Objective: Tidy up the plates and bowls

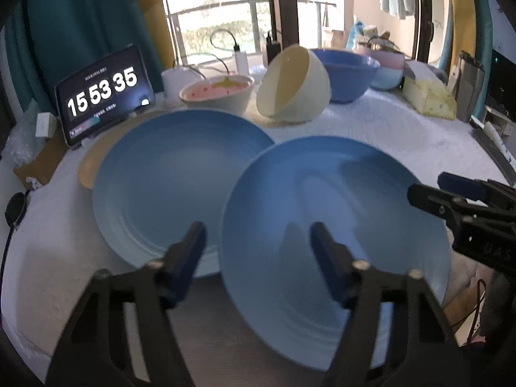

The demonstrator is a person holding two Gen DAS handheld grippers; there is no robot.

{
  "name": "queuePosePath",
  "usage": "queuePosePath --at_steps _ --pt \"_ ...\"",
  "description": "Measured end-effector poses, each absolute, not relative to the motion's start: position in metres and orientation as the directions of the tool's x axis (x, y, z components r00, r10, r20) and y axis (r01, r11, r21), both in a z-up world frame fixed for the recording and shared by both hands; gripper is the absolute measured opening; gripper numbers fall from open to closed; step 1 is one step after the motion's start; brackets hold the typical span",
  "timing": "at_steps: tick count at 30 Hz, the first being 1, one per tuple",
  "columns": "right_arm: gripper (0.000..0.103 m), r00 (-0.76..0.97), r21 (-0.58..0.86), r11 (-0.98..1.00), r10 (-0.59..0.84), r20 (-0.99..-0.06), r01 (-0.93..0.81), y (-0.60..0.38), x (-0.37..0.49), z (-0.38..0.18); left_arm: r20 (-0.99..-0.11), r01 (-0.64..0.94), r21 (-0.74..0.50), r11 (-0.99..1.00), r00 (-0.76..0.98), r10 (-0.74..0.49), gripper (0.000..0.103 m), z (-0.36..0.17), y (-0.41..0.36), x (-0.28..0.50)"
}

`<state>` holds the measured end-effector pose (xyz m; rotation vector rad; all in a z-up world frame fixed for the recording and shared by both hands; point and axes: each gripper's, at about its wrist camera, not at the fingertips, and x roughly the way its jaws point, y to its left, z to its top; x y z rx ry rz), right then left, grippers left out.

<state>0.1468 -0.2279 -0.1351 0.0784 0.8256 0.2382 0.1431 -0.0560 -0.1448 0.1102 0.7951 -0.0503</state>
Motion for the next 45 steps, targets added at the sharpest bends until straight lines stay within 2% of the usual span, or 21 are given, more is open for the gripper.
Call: queuePosePath --at_steps 3,8,9,11,16,33,45 --pt "0.063 0.639 0.175 0.966 0.256 -0.726 -0.188 -0.228 0.149 -0.140 -0.737 0.082 0.080 0.993 0.675 0.004 0.057 -0.150 -0.058 0.147" --pt "0.043 0.621 0.189 0.962 0.271 -0.735 -0.196 -0.229 0.155 -0.146 -0.745 0.068 0.085 0.994 0.667 0.018 0.052 -0.151 -0.059 0.148" --pt "0.042 0.615 0.195 0.960 0.279 -0.737 -0.201 -0.230 0.156 -0.147 -0.744 0.065 0.089 0.994 0.668 0.023 0.049 -0.151 -0.059 0.149" --pt "0.033 0.610 0.197 0.959 0.282 -0.741 -0.204 -0.230 0.158 -0.149 -0.748 0.063 0.088 0.994 0.663 0.024 0.045 -0.152 -0.059 0.151" --pt "0.024 0.611 0.189 0.964 0.266 -0.746 -0.189 -0.235 0.164 -0.151 -0.750 0.067 0.093 0.993 0.661 0.026 0.042 -0.151 -0.063 0.153" --pt "0.023 0.655 0.142 0.988 0.146 -0.741 -0.059 -0.288 0.197 -0.137 -0.777 0.209 0.092 0.974 0.626 -0.061 0.042 -0.150 -0.118 0.191" --pt "0.025 0.681 0.087 0.996 0.082 -0.728 -0.027 -0.288 0.206 -0.127 -0.761 0.167 0.064 0.984 0.646 -0.060 0.045 -0.141 -0.100 0.199"
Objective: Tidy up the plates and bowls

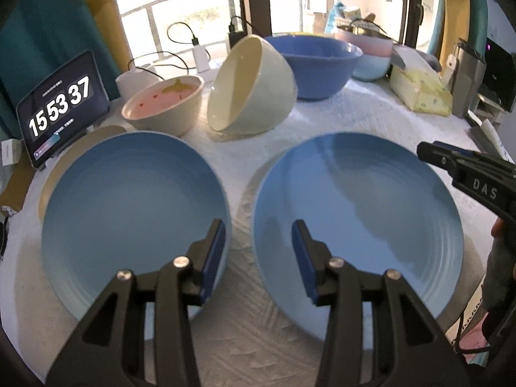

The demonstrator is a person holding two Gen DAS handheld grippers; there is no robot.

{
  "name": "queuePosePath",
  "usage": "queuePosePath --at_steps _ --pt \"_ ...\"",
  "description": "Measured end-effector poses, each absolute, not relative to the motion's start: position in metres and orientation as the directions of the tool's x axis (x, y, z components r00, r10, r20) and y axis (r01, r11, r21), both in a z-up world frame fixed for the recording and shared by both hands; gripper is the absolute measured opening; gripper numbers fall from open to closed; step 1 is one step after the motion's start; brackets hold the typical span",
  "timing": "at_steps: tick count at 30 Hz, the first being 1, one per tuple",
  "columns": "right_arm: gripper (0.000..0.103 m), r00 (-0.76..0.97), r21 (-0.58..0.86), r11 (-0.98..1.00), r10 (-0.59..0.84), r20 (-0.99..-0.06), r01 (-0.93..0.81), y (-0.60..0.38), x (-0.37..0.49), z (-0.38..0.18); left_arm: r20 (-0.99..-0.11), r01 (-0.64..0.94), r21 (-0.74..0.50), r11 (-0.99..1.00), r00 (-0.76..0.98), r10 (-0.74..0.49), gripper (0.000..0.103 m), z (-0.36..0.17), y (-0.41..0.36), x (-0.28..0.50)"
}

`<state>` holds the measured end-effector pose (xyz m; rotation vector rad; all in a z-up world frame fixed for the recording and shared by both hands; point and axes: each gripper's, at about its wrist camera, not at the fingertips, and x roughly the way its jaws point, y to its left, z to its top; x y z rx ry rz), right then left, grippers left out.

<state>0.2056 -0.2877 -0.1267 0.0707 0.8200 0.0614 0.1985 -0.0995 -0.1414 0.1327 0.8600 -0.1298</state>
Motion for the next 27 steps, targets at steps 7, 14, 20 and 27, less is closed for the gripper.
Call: queuePosePath --at_steps 7,14,20,27 --pt "0.025 0.704 0.069 0.997 0.075 -0.706 -0.036 -0.277 0.202 -0.111 -0.728 0.149 0.023 0.988 0.680 -0.086 0.045 -0.128 -0.084 0.191" --pt "0.026 0.708 0.059 0.995 0.096 -0.700 -0.077 -0.254 0.201 -0.101 -0.701 0.113 -0.027 0.993 0.707 -0.099 0.047 -0.118 -0.057 0.184" --pt "0.026 0.707 0.050 0.992 0.119 -0.697 -0.118 -0.231 0.201 -0.095 -0.673 0.057 -0.054 0.997 0.735 -0.079 0.048 -0.111 -0.029 0.180" --pt "0.026 0.701 0.040 0.985 0.149 -0.698 -0.170 -0.204 0.205 -0.092 -0.645 -0.019 -0.082 0.996 0.763 -0.039 0.050 -0.103 0.010 0.173"
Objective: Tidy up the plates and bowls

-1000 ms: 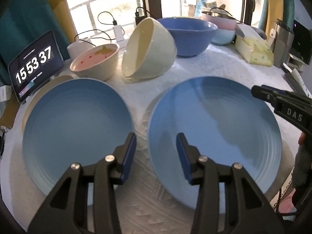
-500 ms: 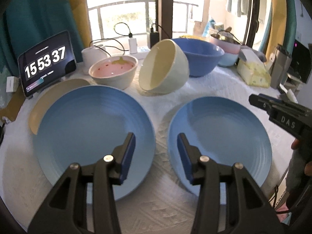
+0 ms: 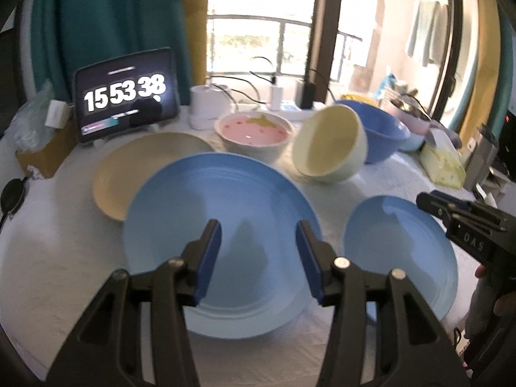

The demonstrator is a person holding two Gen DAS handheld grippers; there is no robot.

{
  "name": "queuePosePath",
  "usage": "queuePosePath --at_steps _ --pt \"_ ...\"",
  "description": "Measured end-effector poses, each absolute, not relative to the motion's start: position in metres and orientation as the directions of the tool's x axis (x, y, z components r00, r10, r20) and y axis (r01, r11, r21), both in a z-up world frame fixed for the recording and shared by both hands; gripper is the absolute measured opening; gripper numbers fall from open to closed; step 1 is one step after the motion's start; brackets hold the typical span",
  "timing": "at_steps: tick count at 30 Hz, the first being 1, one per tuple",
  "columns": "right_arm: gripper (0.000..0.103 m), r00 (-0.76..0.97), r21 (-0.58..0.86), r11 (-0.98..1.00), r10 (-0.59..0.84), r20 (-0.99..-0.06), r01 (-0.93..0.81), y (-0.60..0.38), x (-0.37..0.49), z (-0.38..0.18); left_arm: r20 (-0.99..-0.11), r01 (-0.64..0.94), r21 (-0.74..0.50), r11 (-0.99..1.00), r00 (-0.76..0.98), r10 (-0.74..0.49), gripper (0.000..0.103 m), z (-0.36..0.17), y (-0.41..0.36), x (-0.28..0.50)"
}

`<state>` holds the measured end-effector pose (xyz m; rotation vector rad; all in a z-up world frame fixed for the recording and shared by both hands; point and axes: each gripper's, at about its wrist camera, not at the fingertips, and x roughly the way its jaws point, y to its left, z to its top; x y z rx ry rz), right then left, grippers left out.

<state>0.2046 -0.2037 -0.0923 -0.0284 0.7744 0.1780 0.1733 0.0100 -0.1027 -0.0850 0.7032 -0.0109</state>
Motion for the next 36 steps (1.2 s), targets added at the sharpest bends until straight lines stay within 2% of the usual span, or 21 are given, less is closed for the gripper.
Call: queuePosePath --at_steps 3,6,14,17,18,19,36 --pt "0.027 0.696 0.038 0.980 0.164 -0.699 -0.193 -0.191 0.206 -0.092 -0.641 -0.049 -0.089 0.995 0.767 -0.019 0.050 -0.102 0.024 0.171" --pt "0.035 0.688 0.042 0.975 0.185 -0.702 -0.219 -0.179 0.209 -0.093 -0.637 -0.088 -0.094 0.992 0.770 0.008 0.051 -0.103 0.040 0.170" --pt "0.035 0.658 0.039 0.960 0.219 -0.721 -0.277 -0.146 0.220 -0.097 -0.621 -0.181 -0.065 0.981 0.777 0.102 0.052 -0.106 0.077 0.171" --pt "0.035 0.641 0.043 0.955 0.231 -0.732 -0.295 -0.135 0.225 -0.101 -0.625 -0.212 -0.069 0.975 0.771 0.123 0.058 -0.109 0.090 0.173" --pt "0.035 0.635 0.044 0.952 0.235 -0.736 -0.301 -0.131 0.226 -0.103 -0.626 -0.216 -0.073 0.974 0.770 0.124 0.065 -0.110 0.093 0.173" --pt "0.035 0.630 0.045 0.951 0.237 -0.739 -0.306 -0.128 0.229 -0.104 -0.626 -0.222 -0.077 0.972 0.769 0.126 0.067 -0.111 0.097 0.174" --pt "0.035 0.537 0.055 0.933 0.253 -0.805 -0.356 -0.089 0.256 -0.130 -0.707 -0.215 -0.117 0.970 0.704 0.070 0.068 -0.144 0.112 0.200"
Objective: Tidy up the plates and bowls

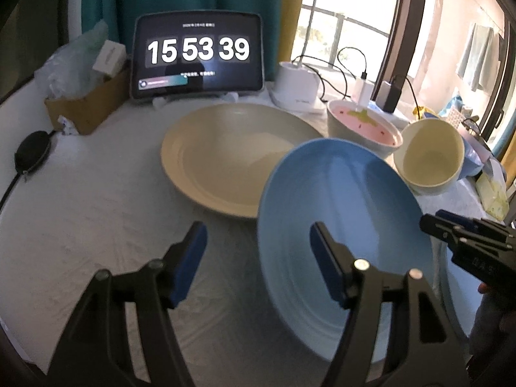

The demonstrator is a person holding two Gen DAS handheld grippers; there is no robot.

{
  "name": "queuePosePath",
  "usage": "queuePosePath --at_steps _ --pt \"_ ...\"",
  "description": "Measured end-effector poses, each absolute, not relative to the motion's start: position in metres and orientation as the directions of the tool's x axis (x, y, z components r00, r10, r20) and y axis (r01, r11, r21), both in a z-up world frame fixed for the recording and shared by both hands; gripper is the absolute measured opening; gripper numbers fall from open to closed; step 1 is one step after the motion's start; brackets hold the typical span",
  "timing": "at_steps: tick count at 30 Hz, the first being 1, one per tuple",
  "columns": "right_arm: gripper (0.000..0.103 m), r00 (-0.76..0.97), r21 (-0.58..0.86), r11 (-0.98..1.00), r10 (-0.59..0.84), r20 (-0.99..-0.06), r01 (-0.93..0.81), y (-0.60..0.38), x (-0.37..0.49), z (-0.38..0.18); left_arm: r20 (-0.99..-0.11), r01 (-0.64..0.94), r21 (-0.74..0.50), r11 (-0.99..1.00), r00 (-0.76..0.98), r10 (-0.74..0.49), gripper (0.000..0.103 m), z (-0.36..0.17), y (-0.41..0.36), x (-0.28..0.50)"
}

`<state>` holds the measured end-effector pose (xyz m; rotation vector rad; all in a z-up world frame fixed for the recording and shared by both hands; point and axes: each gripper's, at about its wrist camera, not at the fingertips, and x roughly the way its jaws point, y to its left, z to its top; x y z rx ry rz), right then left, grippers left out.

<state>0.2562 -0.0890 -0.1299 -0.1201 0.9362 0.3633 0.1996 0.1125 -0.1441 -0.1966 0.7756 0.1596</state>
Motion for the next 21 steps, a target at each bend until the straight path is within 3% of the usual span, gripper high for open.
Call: queuePosePath --at_steps 11,13,16,21 --pt "0.035 0.457 0.070 0.919 0.258 -0.851 -0.389 -0.079 0.266 -0.146 -0.714 -0.179 -0.068 0.981 0.696 0.078 0.067 -0.153 0.107 0.209" --pt "0.035 0.446 0.064 0.913 0.257 -0.857 -0.403 -0.076 0.265 -0.148 -0.708 -0.154 -0.075 0.985 0.704 0.056 0.054 -0.153 0.103 0.208" --pt "0.032 0.451 0.047 0.906 0.254 -0.855 -0.421 -0.072 0.263 -0.146 -0.704 -0.136 -0.060 0.989 0.708 0.054 0.045 -0.151 0.095 0.206" --pt "0.022 0.468 0.031 0.906 0.247 -0.849 -0.423 -0.071 0.262 -0.144 -0.705 -0.147 -0.065 0.987 0.706 0.059 0.044 -0.149 0.094 0.204"
